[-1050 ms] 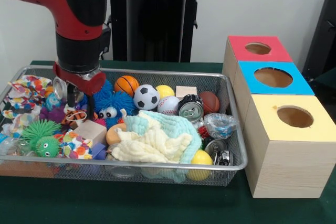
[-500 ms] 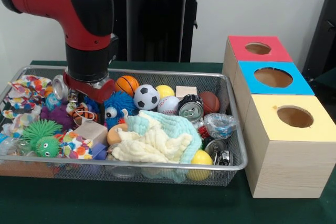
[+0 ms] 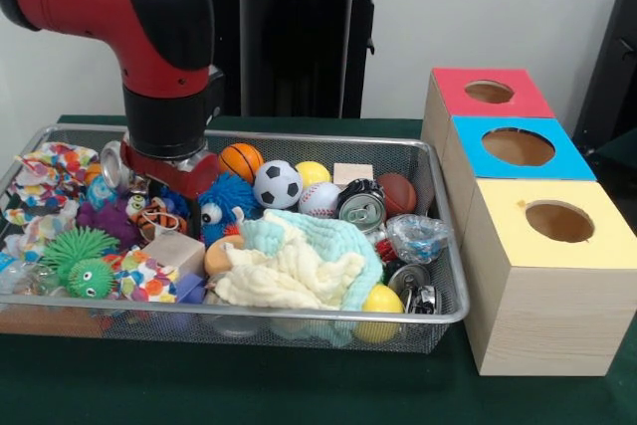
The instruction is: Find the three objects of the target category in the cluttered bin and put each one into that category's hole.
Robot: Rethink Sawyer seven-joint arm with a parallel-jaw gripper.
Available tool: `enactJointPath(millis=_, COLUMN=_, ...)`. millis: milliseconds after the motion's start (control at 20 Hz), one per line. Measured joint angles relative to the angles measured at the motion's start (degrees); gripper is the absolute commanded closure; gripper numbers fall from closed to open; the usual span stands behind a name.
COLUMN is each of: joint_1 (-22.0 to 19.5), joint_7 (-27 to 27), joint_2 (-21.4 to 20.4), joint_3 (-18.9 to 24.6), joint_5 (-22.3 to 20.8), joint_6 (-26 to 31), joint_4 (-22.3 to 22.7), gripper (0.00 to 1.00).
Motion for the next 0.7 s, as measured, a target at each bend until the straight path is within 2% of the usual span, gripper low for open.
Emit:
enactJointPath(millis=50, joint_1=0.0, joint_7=0.0, joint_2=0.0, joint_3=0.1, joint_5=-0.8, joint_6=0.0, joint_4=0.0, gripper=0.00)
enactJointPath(millis=100, joint_1=0.0, joint_7=0.0, joint_2=0.0, joint_3=0.3, joint_5=-1.5, joint_6=0.0, joint_4=0.0, gripper=1.00)
enactJointPath(millis=700, joint_1=-0.1, joint_7=0.0, joint_2=-0.5, joint_3=0.9, joint_5=-5.1, joint_6=0.0, joint_4=0.0, gripper=1.00)
